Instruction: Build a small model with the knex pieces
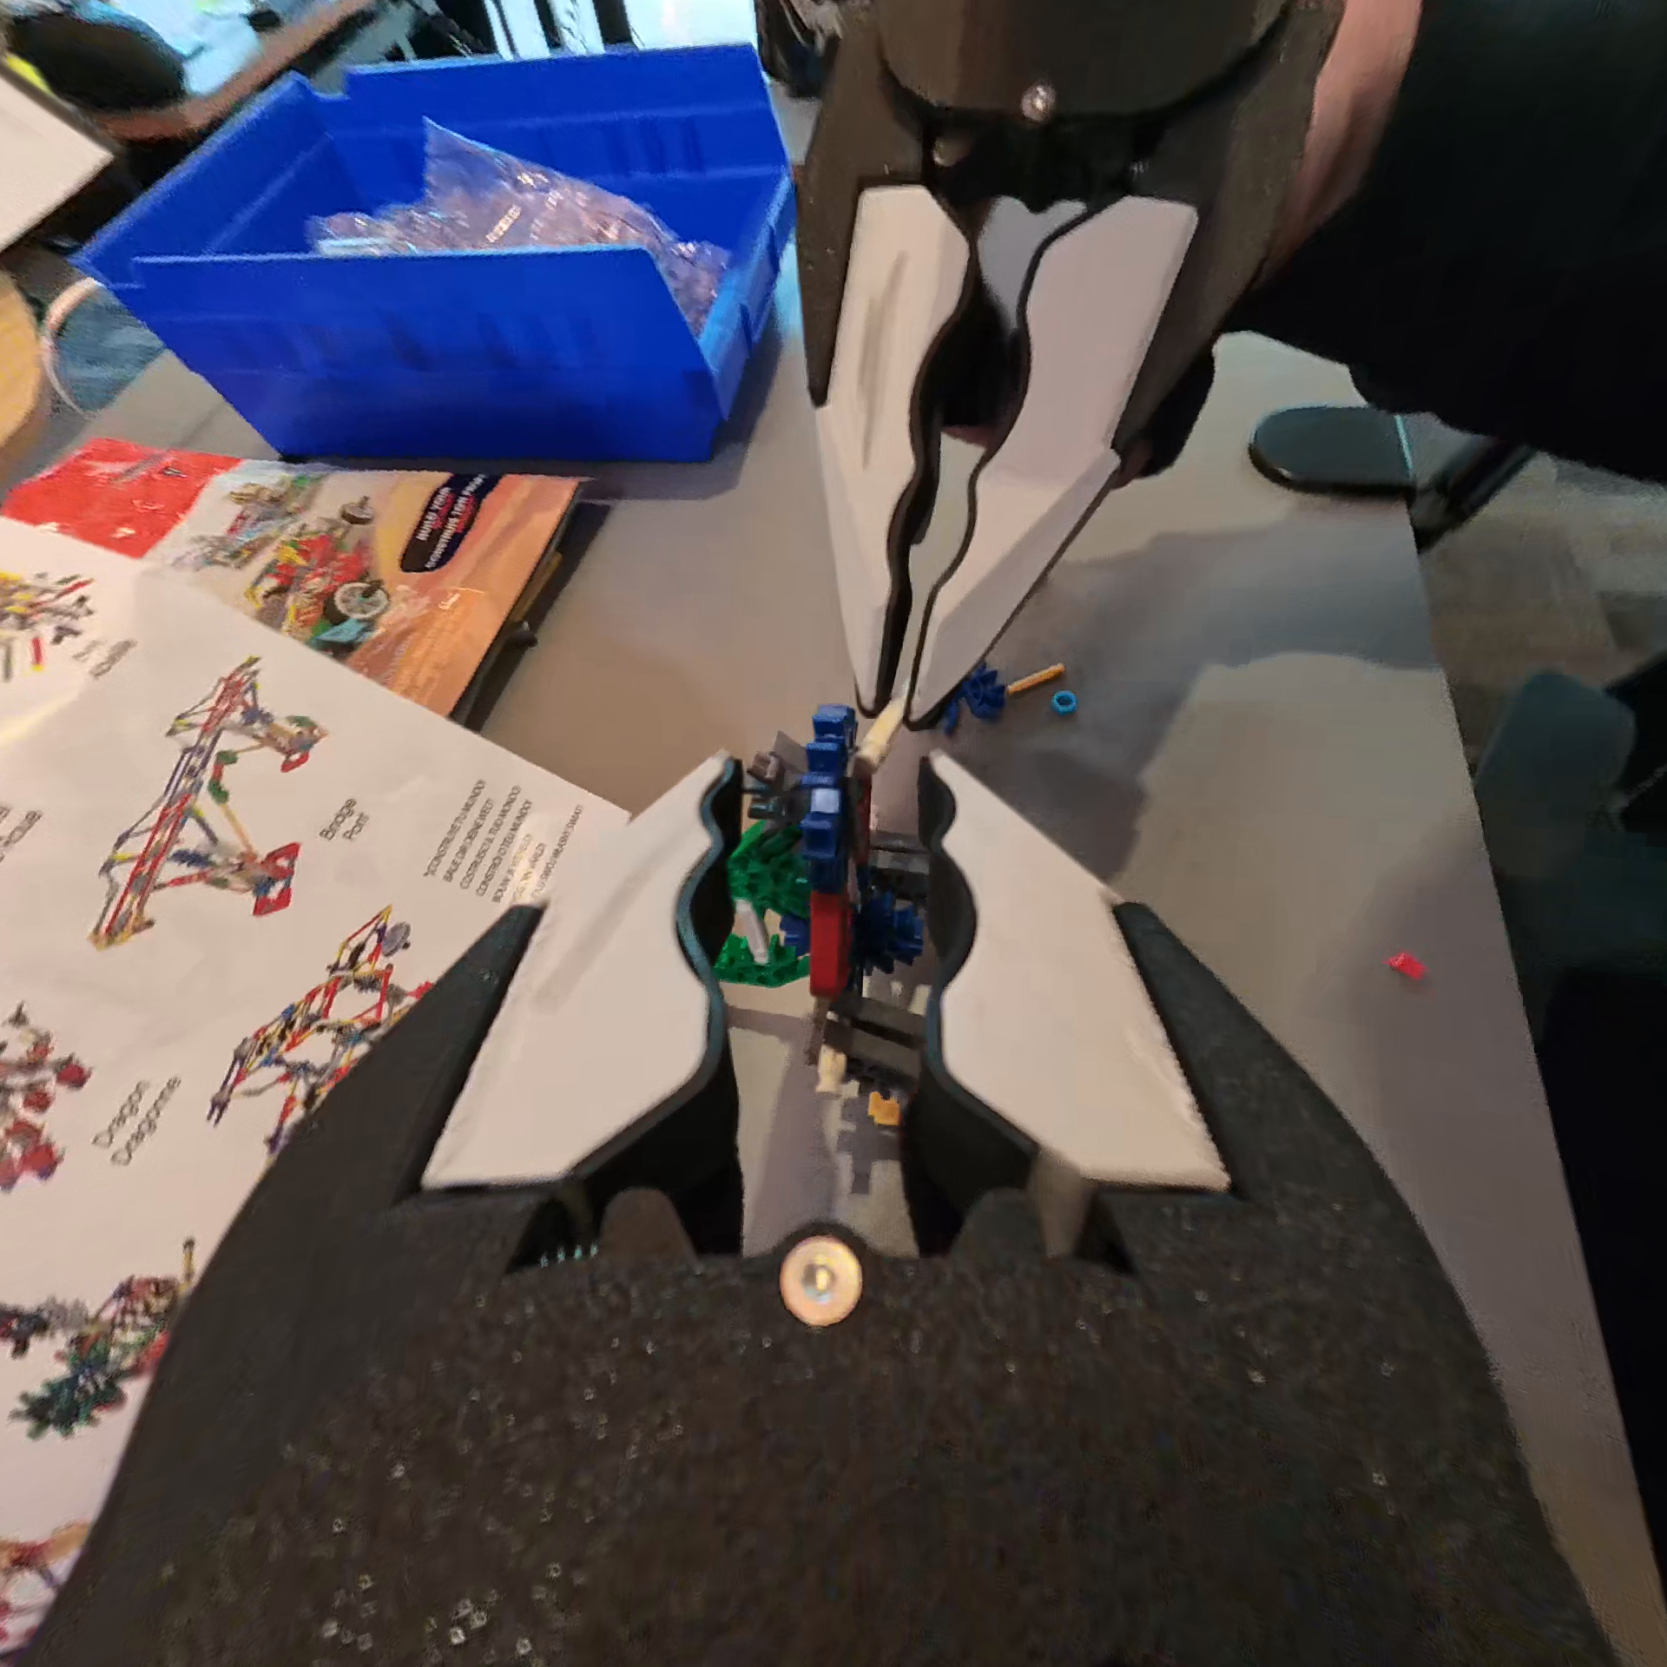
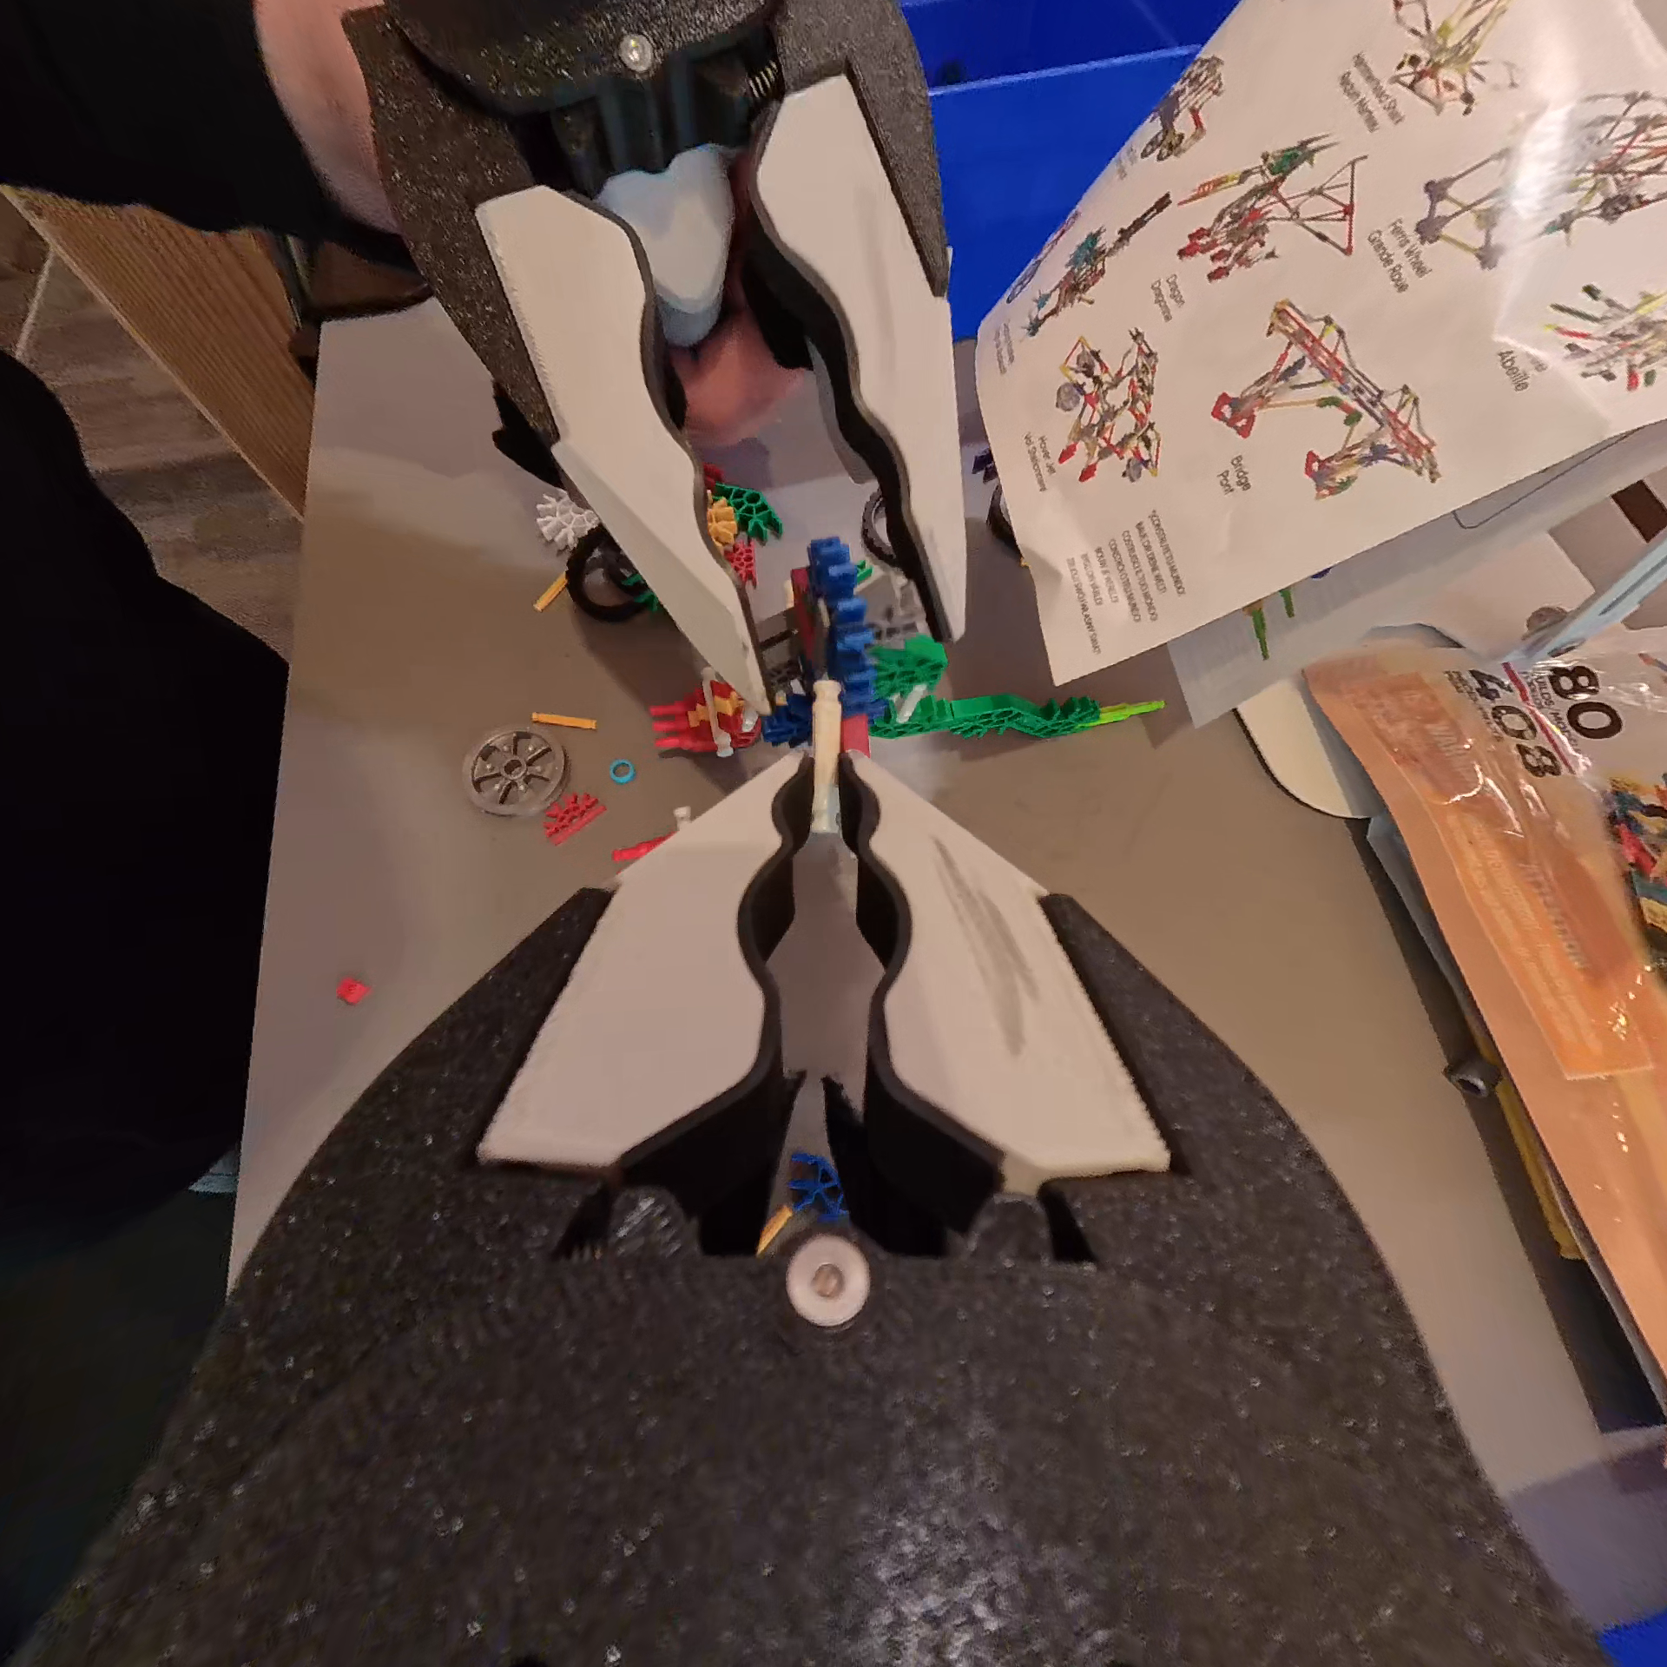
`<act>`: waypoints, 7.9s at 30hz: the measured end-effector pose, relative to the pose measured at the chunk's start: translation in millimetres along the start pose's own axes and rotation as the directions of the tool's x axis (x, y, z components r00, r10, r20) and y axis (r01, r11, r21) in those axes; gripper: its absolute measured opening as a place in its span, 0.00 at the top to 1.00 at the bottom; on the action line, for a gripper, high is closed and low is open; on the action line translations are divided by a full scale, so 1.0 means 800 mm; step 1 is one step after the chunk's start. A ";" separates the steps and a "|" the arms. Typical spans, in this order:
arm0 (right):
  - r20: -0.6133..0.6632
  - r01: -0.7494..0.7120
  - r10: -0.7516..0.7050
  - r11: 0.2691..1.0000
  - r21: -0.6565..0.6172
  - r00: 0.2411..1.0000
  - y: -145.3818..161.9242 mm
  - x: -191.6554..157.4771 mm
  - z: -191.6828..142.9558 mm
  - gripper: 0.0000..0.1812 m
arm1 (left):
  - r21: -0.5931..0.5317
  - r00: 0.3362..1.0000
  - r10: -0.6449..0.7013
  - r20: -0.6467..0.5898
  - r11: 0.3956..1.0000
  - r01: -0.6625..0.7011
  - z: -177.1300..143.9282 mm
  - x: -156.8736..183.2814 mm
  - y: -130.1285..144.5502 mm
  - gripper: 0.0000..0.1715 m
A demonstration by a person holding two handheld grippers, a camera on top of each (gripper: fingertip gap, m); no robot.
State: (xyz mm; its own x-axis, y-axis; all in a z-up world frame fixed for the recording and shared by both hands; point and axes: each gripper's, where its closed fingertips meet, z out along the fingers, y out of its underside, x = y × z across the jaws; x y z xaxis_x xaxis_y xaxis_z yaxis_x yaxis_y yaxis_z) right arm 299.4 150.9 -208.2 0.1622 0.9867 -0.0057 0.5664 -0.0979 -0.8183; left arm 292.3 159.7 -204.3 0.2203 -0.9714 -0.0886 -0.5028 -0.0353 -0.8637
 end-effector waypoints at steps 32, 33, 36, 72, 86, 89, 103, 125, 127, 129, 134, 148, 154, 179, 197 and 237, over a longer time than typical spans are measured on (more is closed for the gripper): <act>-0.050 0.018 -0.010 0.987 0.157 0.999 -0.014 0.006 0.004 0.94 | 0.048 0.986 -0.098 -0.137 0.993 0.105 0.004 0.001 -0.003 0.88; -0.035 0.020 -0.014 0.985 0.171 0.999 -0.015 0.004 0.004 0.95 | 0.052 0.985 -0.100 -0.143 0.993 0.109 0.003 0.002 -0.003 0.88; 0.001 0.026 -0.027 0.980 0.196 1.000 -0.017 0.001 0.004 0.95 | 0.058 0.982 -0.103 -0.159 0.992 0.113 0.001 0.004 -0.005 0.88; -0.136 -0.206 0.230 0.963 0.174 0.964 0.012 0.016 -0.051 0.84 | 0.273 0.951 -0.260 -0.169 0.914 0.299 -0.005 -0.023 -0.044 0.87; -0.199 -0.171 0.184 0.982 0.080 0.963 0.062 -0.008 0.027 0.87 | 0.245 0.869 -0.397 -0.297 0.847 0.471 0.012 -0.014 -0.053 0.88; -0.224 -0.143 0.156 0.987 0.072 0.962 0.062 -0.004 0.032 0.87 | 0.242 0.874 -0.395 -0.283 0.852 0.463 0.011 -0.016 -0.051 0.87; -0.218 -0.283 0.278 0.959 0.010 0.935 0.074 -0.023 0.047 0.61 | 0.278 0.974 -0.165 -0.152 0.939 0.202 0.011 0.005 -0.022 0.87; -0.615 -0.420 0.316 0.907 -0.027 0.723 0.100 -0.024 0.060 0.62 | 0.298 0.989 -0.129 0.069 0.949 0.103 0.009 0.001 -0.022 0.87; -0.618 -0.409 0.302 0.912 -0.034 0.726 0.101 -0.022 0.061 0.63 | 0.280 0.991 -0.110 0.072 0.956 0.085 0.010 0.003 -0.022 0.87; -0.607 -0.412 0.314 0.911 -0.024 0.730 0.101 -0.020 0.060 0.64 | 0.275 0.989 -0.137 0.052 0.954 0.117 0.009 -0.001 -0.021 0.87; -0.592 -0.404 0.308 0.914 -0.033 0.744 0.099 -0.020 0.061 0.62 | 0.254 0.985 -0.172 0.007 0.953 0.165 0.007 -0.005 -0.016 0.79; -0.533 -0.383 0.351 0.922 0.055 0.770 0.088 -0.054 0.012 0.64 | -0.014 0.980 -0.200 0.022 0.980 0.200 -0.071 0.019 0.053 0.80; -0.502 -0.370 0.334 0.929 0.031 0.798 0.090 -0.071 0.023 0.66 | -0.353 0.983 -0.109 0.146 0.923 0.155 -0.073 0.026 0.123 0.81; -0.452 -0.330 0.310 0.943 0.035 0.837 0.076 -0.064 0.035 0.66 | -0.524 0.993 -0.091 0.073 0.844 0.115 -0.027 0.067 0.165 0.82; -0.409 -0.319 0.305 0.947 0.035 0.860 0.074 -0.051 0.046 0.68 | -0.590 0.989 -0.055 0.139 0.798 0.127 -0.053 0.044 0.185 0.95; -0.389 -0.320 0.319 0.945 0.063 0.864 0.080 -0.011 0.014 0.68 | -0.485 0.981 -0.134 0.138 0.854 0.185 -0.024 0.054 0.166 0.85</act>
State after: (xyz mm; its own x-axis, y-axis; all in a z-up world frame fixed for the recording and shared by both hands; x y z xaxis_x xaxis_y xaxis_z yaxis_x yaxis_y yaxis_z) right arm 325.5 137.3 -266.8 0.6351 0.7713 -0.0421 0.4326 -0.4003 -0.8079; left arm 218.8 108.1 -313.0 0.3991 -0.9161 -0.0395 -0.7946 -0.3240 -0.5135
